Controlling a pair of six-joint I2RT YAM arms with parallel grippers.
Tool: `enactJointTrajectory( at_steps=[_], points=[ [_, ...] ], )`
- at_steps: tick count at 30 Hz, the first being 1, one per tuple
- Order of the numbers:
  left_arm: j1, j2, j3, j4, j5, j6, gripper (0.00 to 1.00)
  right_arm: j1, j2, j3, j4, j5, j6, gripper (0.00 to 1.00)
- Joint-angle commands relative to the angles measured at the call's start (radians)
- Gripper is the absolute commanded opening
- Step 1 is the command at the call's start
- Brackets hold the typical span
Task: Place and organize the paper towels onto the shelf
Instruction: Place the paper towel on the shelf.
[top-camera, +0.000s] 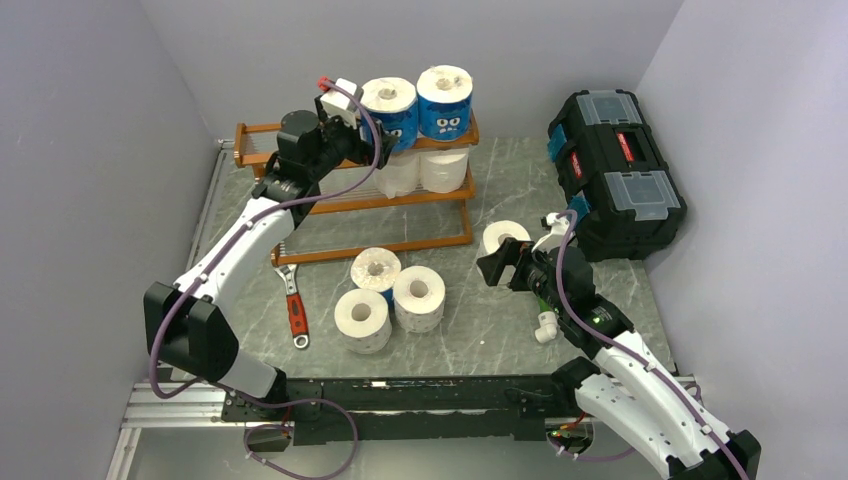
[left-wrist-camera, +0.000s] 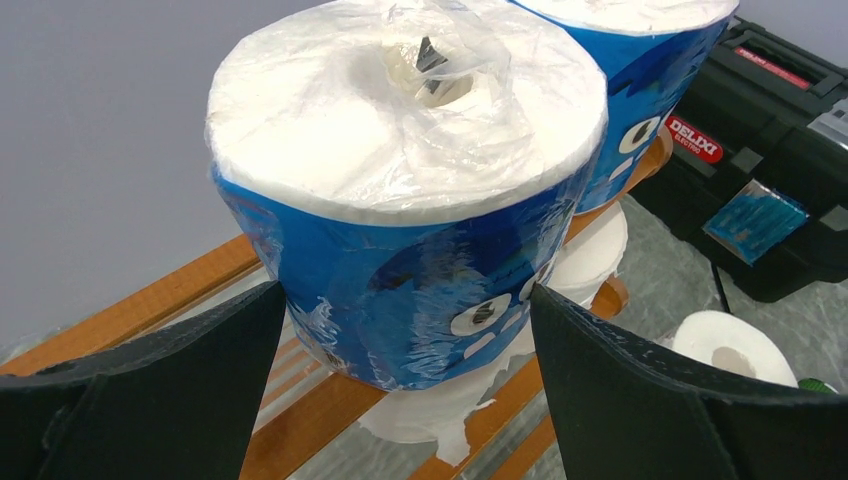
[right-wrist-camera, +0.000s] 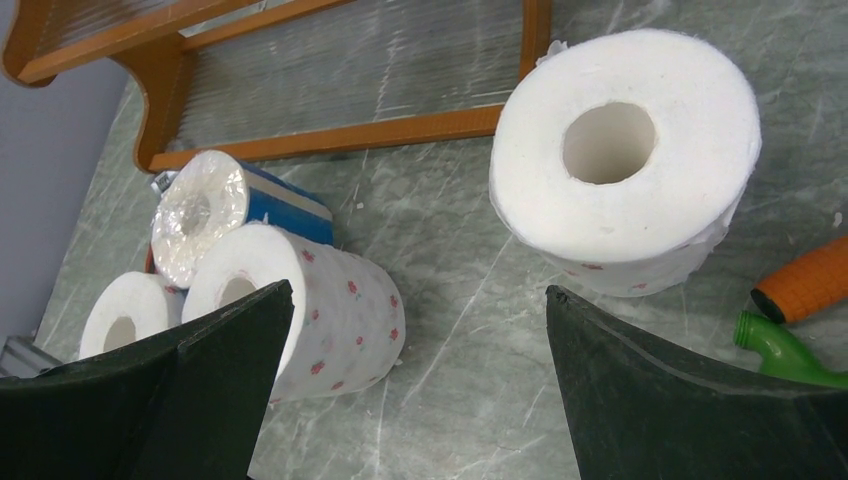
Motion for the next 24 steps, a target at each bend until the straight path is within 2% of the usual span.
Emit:
enactJointTrajectory(
  at_steps=[1, 12, 24],
  points=[
    [0.004, 0.020, 0.037, 0.051, -0.028, -0.027, 0.97, 0.004, -0.003, -0.003, 0.013, 0.021, -0.016, 0.99],
    [0.004, 0.031, 0.038, 0.063, -0.074, -0.004, 0.96, 0.004, -0.001, -0.002, 0.010, 0.027, -0.017, 0.99],
    [0.004, -0.052, -0.089, 0.195, -0.037, 0.067, 0.99, 0.004, 0.010, -0.001, 0.015, 0.022, -0.017, 0.99]
  ],
)
